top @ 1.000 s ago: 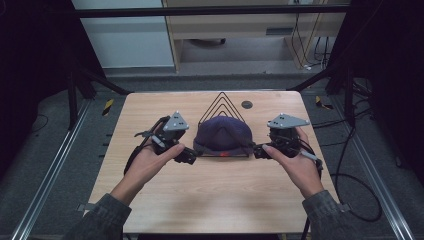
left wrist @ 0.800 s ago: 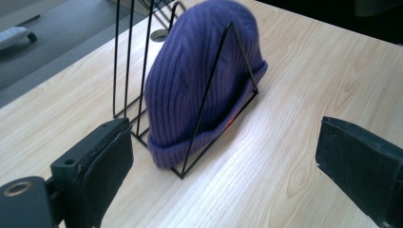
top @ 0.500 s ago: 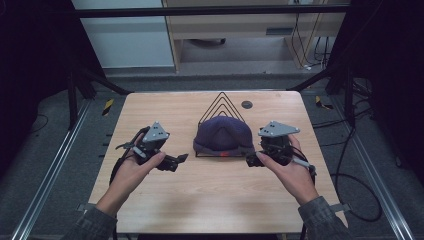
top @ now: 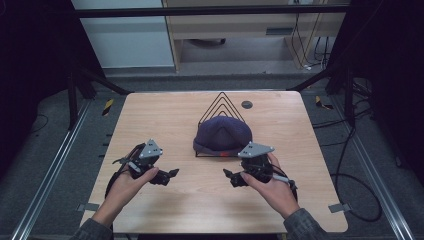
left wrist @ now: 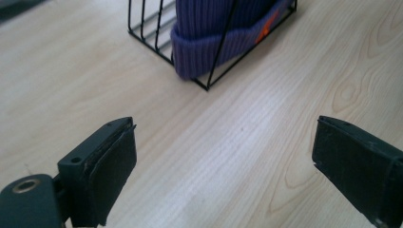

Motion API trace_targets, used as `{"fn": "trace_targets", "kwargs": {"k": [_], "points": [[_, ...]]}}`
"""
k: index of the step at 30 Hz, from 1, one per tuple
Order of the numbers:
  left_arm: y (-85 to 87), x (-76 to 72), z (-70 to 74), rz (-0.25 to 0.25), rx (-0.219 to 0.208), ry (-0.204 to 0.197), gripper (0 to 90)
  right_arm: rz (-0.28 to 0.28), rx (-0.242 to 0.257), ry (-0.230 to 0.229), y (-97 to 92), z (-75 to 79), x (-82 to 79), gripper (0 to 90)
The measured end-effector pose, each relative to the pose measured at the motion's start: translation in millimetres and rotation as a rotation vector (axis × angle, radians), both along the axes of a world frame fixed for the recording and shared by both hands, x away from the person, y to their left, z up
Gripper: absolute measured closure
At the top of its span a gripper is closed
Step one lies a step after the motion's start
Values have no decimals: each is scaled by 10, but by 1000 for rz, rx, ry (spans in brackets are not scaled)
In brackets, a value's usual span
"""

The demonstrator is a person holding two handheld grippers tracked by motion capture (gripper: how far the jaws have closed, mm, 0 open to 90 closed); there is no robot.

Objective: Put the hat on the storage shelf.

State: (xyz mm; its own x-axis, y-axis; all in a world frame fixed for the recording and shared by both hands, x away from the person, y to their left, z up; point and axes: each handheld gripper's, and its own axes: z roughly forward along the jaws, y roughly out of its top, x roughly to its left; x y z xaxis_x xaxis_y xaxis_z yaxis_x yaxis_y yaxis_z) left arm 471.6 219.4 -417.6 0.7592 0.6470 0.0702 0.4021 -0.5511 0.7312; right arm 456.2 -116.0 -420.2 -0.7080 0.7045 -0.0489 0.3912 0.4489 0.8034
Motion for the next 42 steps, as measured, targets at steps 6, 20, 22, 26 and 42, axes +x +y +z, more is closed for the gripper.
{"fn": "trace_targets", "kwargs": {"k": [6,20,22,26,42], "points": [[69,-16,-207,14,38,35,70,9,-22,49,66,-227,-32,81],[273,56,-583,72,81,130,70,44,-38,133,223,-499,52,102],[299,67,-617,78,85,140,67,40,-20,143,238,-523,87,103],[338,95,-678,93,97,152,61,31,-3,147,276,-595,165,106],[404,191,-776,146,92,176,35,-16,-28,169,349,-780,298,93]]}}
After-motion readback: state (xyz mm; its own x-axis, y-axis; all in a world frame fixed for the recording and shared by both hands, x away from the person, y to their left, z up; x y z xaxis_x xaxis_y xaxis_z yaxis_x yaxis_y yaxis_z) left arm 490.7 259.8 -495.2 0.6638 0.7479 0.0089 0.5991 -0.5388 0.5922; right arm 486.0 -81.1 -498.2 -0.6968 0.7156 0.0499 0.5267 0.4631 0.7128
